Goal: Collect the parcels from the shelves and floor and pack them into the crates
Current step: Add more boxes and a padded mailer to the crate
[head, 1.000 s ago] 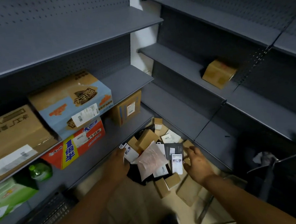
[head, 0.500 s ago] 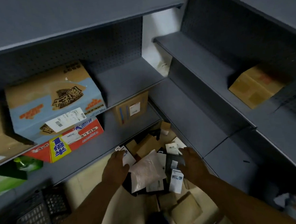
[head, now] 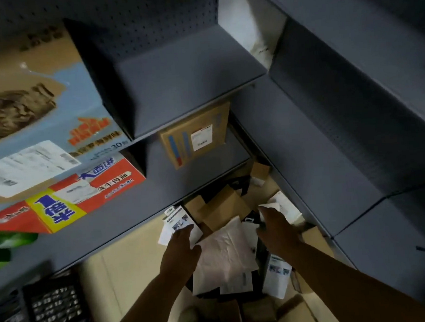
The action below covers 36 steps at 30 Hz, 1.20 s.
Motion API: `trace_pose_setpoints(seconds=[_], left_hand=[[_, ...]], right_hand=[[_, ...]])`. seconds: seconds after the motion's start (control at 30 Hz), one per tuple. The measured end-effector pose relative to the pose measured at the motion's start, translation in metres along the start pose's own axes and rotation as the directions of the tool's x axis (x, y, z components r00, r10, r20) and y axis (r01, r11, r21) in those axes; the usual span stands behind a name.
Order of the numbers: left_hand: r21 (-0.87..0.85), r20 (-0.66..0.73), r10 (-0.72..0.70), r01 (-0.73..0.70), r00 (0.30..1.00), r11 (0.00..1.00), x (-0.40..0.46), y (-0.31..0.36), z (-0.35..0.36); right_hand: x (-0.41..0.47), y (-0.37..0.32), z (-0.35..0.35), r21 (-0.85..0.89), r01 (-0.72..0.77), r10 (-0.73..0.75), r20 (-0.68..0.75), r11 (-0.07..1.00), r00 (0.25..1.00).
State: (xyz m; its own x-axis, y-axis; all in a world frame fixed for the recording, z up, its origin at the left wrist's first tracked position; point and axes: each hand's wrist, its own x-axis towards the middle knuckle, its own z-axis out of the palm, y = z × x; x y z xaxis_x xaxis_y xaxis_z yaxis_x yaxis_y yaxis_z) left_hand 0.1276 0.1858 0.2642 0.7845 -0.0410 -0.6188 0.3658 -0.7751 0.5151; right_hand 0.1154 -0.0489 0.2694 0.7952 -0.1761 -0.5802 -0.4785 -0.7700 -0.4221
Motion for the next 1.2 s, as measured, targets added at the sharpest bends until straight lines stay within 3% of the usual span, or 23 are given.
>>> trace_pose_setpoints(seconds=[0.4, 0.53, 0.63, 0.83, 0.97, 1.2], left_hand=[[-0.02, 0.072, 0.015, -0.013, 0.997, 1.0, 0.183, -0.077, 0.122], [0.005, 0.13, -0.042, 0.041, 0.991, 0.999, 0.223, -0.093, 0.144], [0.0, 0.165, -0.107, 0.109, 0.98, 0.994, 0.244, -0.102, 0.155], [-0.096, 0.242, -0.123, 0.15, 0.962, 0.984, 0.256, -0.098, 0.159], [-0.137, 0.208, -0.134, 0.165, 0.969, 0.977, 0.238, -0.081, 0.149], [-0.211, 0.098, -0.031, 0.051, 0.995, 0.976, 0.165, -0.034, 0.087]], right_hand=[[0.199, 0.047, 0.128, -0.016, 0.058, -0.059, -0.12, 0.998, 0.991], [0.242, 0.067, 0.155, -0.037, 0.047, -0.048, -0.045, 0.998, 0.998], [0.263, 0.082, 0.169, 0.039, 0.028, -0.029, 0.025, 0.999, 0.999], [0.259, 0.093, 0.182, 0.316, -0.006, 0.012, -0.016, 0.949, 1.0], [0.229, 0.094, 0.166, 0.393, -0.004, 0.042, -0.087, 0.919, 0.995], [0.148, 0.067, 0.1, 0.548, -0.021, 0.063, -0.057, 0.836, 0.996]])
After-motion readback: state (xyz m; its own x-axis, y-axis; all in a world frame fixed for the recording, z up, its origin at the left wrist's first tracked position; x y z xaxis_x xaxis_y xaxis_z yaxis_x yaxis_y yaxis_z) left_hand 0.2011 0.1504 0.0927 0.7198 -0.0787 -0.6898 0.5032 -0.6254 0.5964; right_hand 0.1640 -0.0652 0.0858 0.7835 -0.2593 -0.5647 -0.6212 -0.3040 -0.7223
